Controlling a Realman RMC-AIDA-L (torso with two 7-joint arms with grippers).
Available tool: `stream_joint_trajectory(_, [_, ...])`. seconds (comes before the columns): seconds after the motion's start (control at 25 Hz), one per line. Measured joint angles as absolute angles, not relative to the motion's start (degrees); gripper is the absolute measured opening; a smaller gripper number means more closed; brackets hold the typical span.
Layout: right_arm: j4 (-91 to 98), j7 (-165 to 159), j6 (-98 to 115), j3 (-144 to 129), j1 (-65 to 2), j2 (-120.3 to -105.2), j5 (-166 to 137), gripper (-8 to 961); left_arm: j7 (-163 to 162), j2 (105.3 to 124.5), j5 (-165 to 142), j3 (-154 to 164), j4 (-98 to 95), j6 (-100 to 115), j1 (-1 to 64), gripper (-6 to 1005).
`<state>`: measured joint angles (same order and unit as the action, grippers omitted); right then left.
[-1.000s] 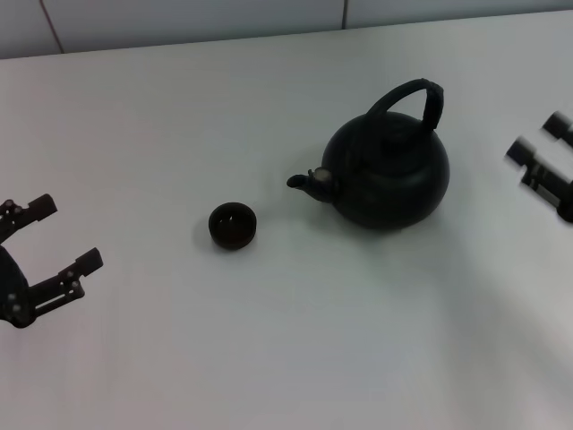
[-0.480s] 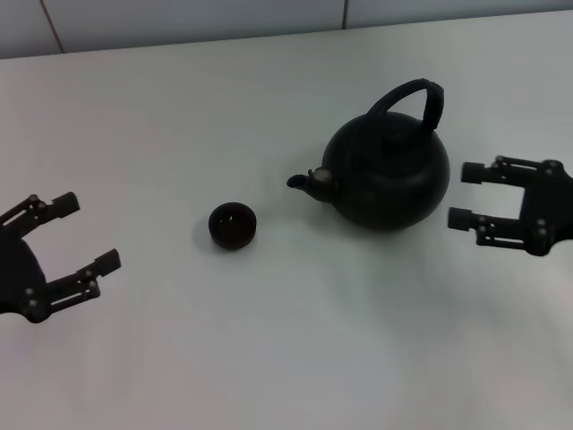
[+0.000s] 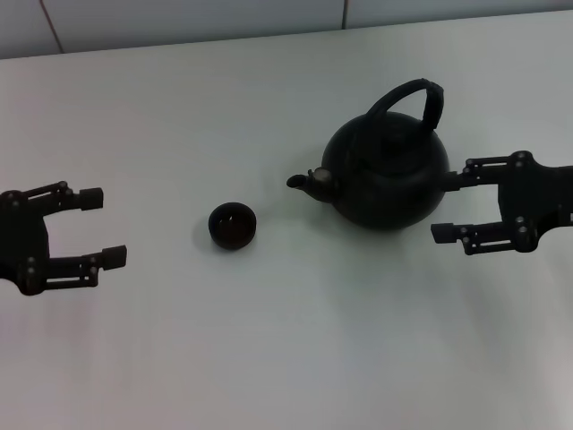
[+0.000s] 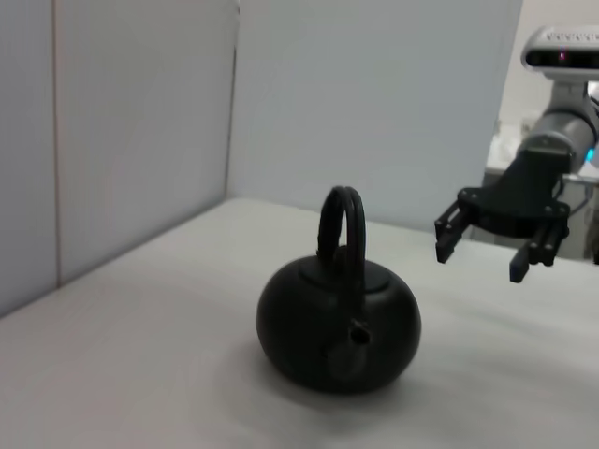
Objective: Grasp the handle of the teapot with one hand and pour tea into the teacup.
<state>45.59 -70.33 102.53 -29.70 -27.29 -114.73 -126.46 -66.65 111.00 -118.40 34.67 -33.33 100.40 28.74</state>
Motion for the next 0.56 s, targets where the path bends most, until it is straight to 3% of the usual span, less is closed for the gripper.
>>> stream_joint_trajectory(0.56, [46.24,-71.09,102.01,-30.62,-28.69,-114.93,-127.04,711,-67.64,111.5,-119.27,36.94,-34.19,100.47,29.28,861])
